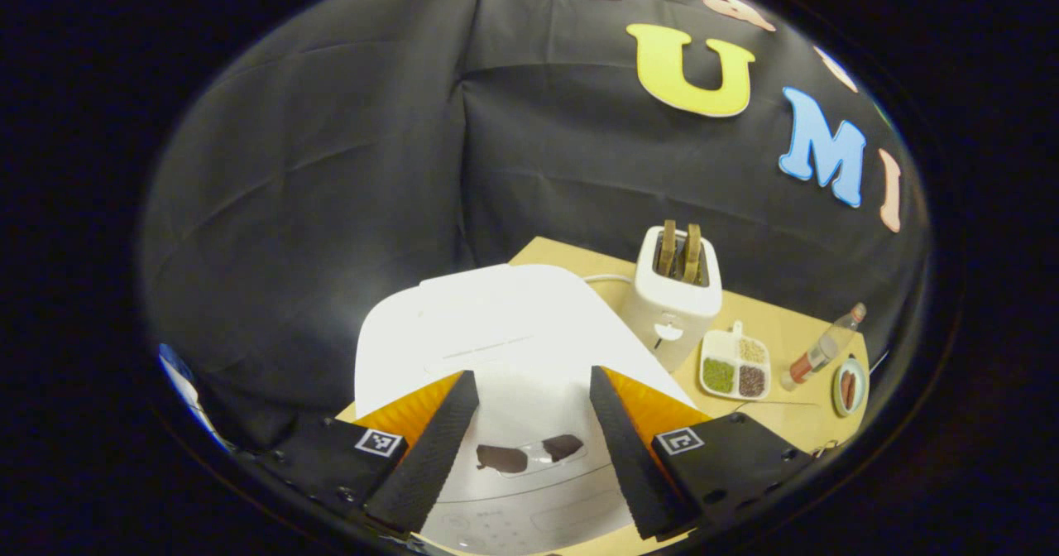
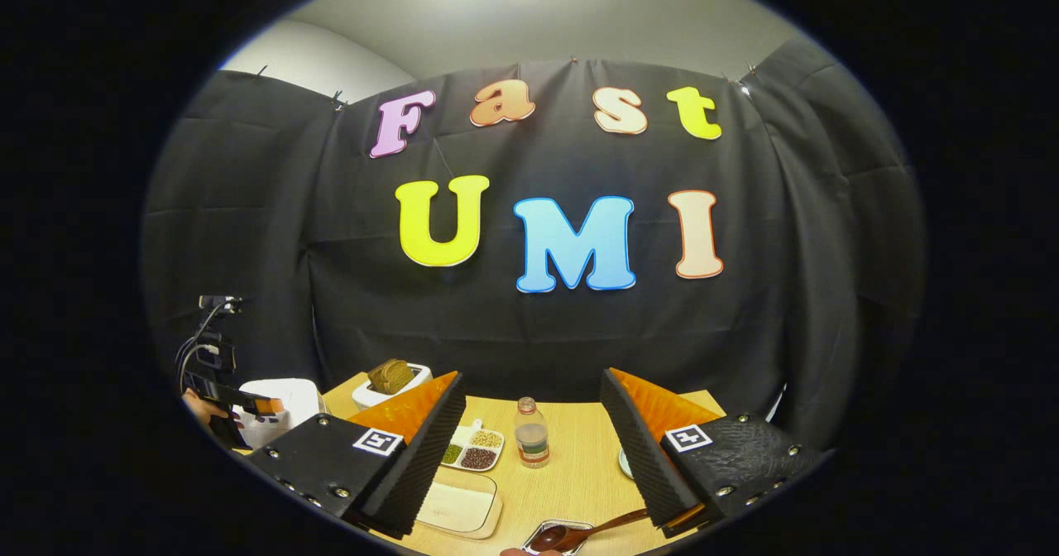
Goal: Close the left gripper, press the button to open the rice cooker; take a wooden spoon from the chopstick holder with the right hand, scoop a spoonful of rice and pour it into the rice cooker, then put the wooden spoon back into the chopstick holder.
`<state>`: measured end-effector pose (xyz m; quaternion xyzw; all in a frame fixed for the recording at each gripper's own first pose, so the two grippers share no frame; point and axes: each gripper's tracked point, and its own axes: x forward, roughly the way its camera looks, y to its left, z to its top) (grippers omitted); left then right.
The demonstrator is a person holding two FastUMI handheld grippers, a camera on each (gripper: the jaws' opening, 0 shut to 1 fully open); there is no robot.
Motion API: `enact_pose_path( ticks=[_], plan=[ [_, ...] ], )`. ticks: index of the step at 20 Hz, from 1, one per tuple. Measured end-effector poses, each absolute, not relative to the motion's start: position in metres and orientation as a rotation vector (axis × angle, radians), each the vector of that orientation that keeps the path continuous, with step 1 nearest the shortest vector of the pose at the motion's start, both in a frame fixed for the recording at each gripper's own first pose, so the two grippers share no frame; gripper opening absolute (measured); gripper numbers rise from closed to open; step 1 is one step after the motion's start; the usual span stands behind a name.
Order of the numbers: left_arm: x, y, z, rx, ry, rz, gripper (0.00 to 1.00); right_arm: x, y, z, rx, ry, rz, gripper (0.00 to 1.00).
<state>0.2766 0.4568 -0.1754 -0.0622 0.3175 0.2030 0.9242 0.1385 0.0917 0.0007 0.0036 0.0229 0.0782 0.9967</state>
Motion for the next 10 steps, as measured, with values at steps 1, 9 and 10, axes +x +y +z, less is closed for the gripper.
enact_pose_path(
  ticks=[1, 9, 10],
  plan=[
    [0.279, 0.449, -0.163, -0.128, 0.619, 0.390, 0.96, 0.136, 0.092, 0.005, 0.003, 0.035, 0.155, 0.99],
    [0.280, 0.349, -0.010, -0.023, 0.251, 0.164, 0.96, 0.115, 0.104, 0.033, 0.000, -0.018, 0.131, 0.99],
    [0.273, 0.338, 0.003, 0.000, 0.222, 0.149, 0.95, 0.113, 0.105, 0.035, 0.004, -0.025, 0.126, 0.96]
  ],
)
